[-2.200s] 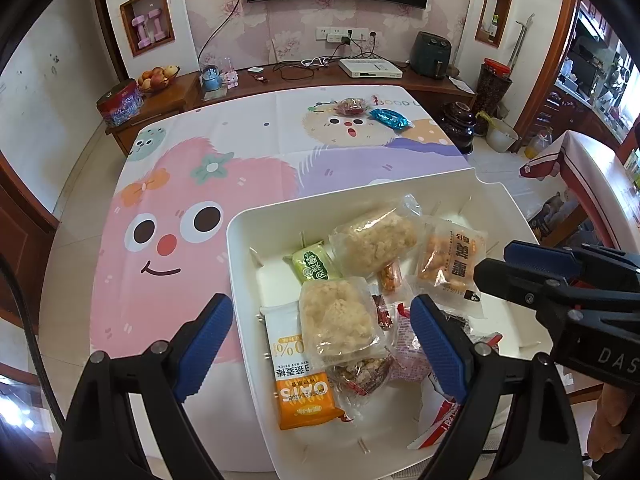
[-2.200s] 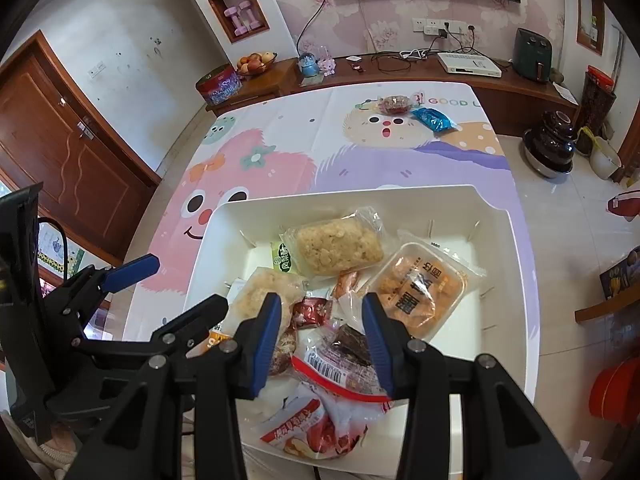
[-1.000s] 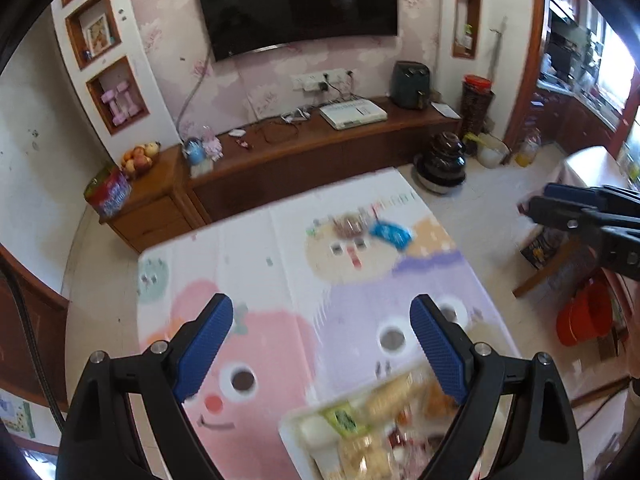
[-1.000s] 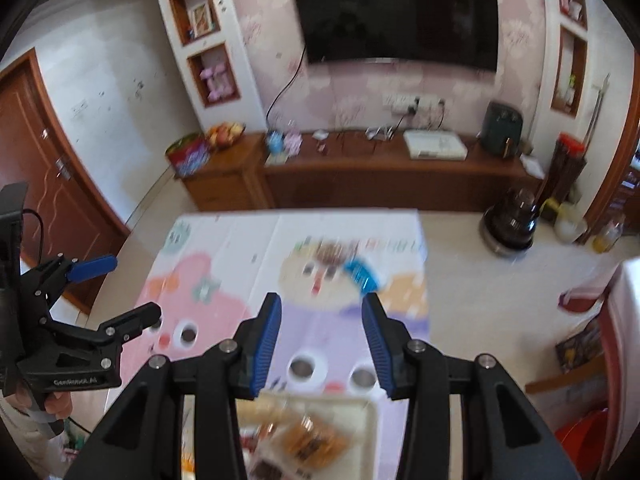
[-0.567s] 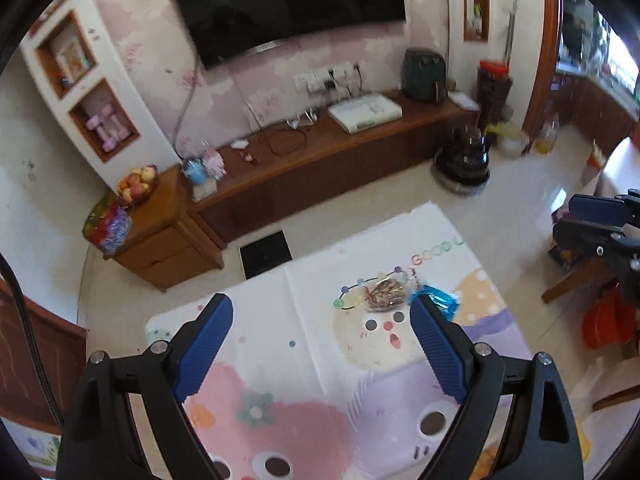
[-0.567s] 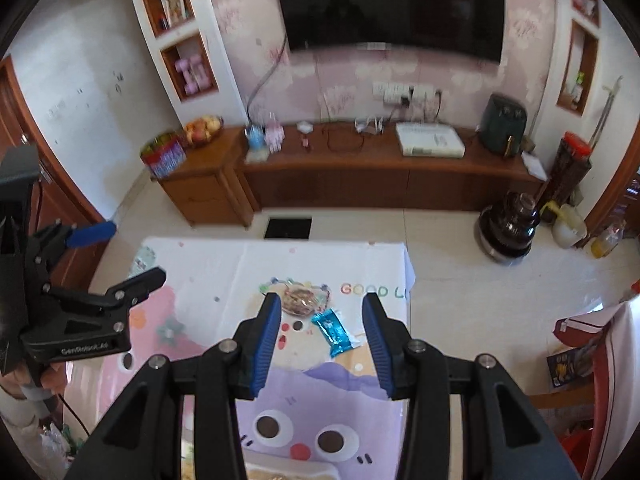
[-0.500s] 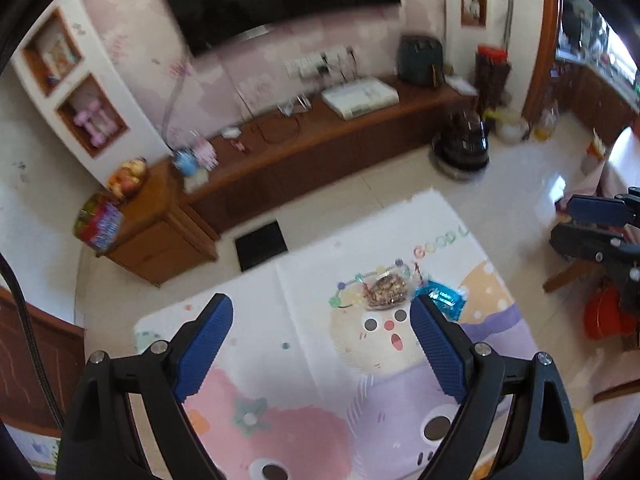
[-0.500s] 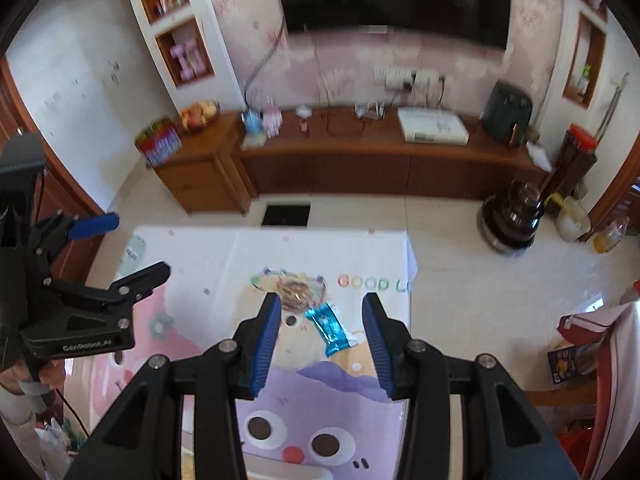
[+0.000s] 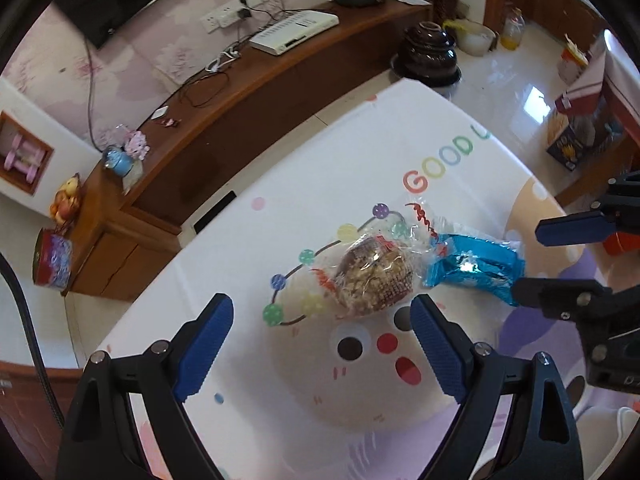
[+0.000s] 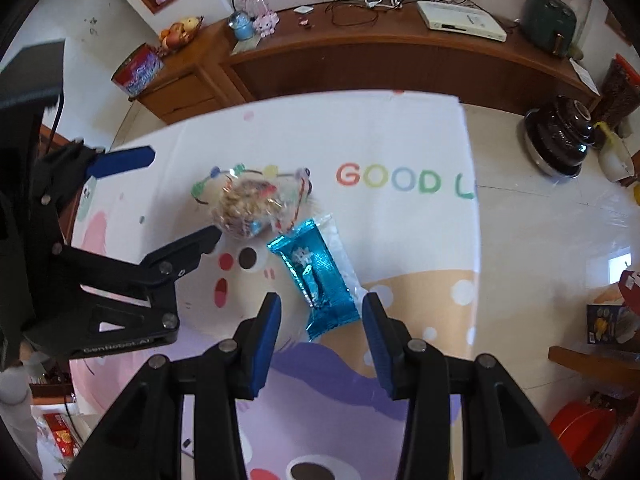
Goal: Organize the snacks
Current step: 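Grasp clear nut bag with left tool while right tool grasps blue wrapped snack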
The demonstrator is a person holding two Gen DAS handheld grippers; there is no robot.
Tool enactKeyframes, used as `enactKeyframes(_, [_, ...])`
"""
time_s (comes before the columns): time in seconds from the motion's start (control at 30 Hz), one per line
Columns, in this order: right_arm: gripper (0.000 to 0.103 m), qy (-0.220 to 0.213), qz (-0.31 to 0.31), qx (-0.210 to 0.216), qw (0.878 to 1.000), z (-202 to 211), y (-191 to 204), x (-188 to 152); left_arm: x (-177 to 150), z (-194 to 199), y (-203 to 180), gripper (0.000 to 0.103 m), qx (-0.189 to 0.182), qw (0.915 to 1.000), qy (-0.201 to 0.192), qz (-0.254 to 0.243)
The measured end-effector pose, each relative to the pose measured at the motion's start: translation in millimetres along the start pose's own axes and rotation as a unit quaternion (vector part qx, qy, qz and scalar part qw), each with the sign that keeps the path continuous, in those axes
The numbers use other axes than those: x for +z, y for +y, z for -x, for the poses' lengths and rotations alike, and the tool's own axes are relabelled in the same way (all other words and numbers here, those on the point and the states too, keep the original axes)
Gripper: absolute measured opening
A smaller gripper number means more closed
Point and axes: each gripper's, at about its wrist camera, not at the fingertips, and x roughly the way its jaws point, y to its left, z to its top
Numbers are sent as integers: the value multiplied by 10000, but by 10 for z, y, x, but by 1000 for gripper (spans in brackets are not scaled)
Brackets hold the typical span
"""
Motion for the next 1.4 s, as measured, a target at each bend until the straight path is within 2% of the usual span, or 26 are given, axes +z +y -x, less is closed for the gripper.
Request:
enactKeyframes(0.17, [43,-8,68,97,9999,-143,-16,19,54,-119,4,90,-51,9999,25,-89])
enactKeyframes(0.4, [43,81,424,-127,9990,-330,64,15,138,-181,16,90,-99,9996,37,-264])
enactKeyframes(0.43, [43,-44,525,-156,9985,-308,85,-15,153,-196,-5,89,-101,9995,39,-303])
enactKeyframes(0.53, [39,-56,535,-145,9984,-280,62,-89,172,-243,-49,90,-175,9991,70,-370])
enactKeyframes(0.73, [39,-81,446,8,9990,-207,3,-234,206,-402,-169,89,-294,9977,237,-555])
enactKeyframes(0.8, [38,-85,390,30,9992,-194,-10,-229,198,-428,-197,82,-365,9973,250,-591])
enactKeyframes(0.87, [37,-87,311,63,9995,-191,-32,-215,198,-407,-199,64,-558,9969,218,-518])
enactKeyframes(0.9, [36,-85,286,77,9995,-201,-30,-209,197,-391,-194,49,-683,9964,224,-458])
enactKeyframes(1.17, [31,-72,96,16,9999,-214,-32,-221,13,-283,-228,40,-607,9976,99,-330])
enactKeyframes(1.23, [27,-27,1,48,10000,-201,-28,-229,-52,-223,-205,36,-588,9978,100,-287])
enactKeyframes(1.3, [27,-37,-27,66,10000,-144,6,-226,-162,-128,-188,36,-337,9990,156,-262])
enactKeyframes(1.4, [27,-136,-14,6,9999,5,96,-250,-300,86,-149,36,-208,9996,113,-181])
